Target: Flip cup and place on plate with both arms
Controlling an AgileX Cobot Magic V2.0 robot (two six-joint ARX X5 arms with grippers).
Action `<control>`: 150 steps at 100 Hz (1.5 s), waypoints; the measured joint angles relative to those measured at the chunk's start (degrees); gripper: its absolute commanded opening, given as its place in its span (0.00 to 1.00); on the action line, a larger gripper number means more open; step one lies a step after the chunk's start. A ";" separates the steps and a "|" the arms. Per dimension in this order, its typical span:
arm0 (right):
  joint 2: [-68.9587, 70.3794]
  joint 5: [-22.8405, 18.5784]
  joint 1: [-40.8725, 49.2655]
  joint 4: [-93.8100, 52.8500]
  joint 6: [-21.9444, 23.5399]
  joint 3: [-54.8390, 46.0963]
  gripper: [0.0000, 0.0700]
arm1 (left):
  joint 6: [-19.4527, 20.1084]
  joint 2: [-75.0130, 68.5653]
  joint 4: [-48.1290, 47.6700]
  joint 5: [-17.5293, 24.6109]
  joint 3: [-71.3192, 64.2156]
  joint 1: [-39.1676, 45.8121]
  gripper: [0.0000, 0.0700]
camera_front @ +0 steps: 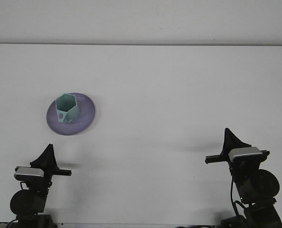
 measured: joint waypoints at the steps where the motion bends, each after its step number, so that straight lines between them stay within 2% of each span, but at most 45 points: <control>1: 0.00 0.00 0.00 0.00 0.00 0.00 0.01 | 0.00 0.00 0.00 0.00 0.00 0.00 0.02; 46: 0.00 0.02 0.00 1.01 -0.13 0.00 0.01 | 0.00 0.00 0.00 0.02 0.00 0.00 0.02; 64: -1.73 2.91 -1.79 1.84 -6.05 -1.42 0.01 | 0.00 0.00 0.00 0.02 0.00 0.00 0.02; 73: -5.55 0.68 -4.96 4.76 -8.98 -7.10 0.01 | 0.00 0.00 0.00 0.02 0.00 0.00 0.02; 89: -14.75 -7.37 -10.08 6.23 -11.65 -19.39 0.01 | 0.00 0.00 0.00 0.02 0.00 0.00 0.02; 95: -18.51 -8.68 -10.69 5.38 -12.66 -22.47 0.01 | 0.00 0.00 0.00 0.02 0.00 0.00 0.02; 111: -24.65 -8.50 -11.58 6.23 -14.23 -26.69 0.01 | 0.00 0.00 -0.02 0.02 0.00 0.00 0.02; 150: -24.59 -8.92 -11.93 7.04 -15.50 -29.29 0.01 | 0.00 0.02 -0.02 0.04 0.00 0.00 0.02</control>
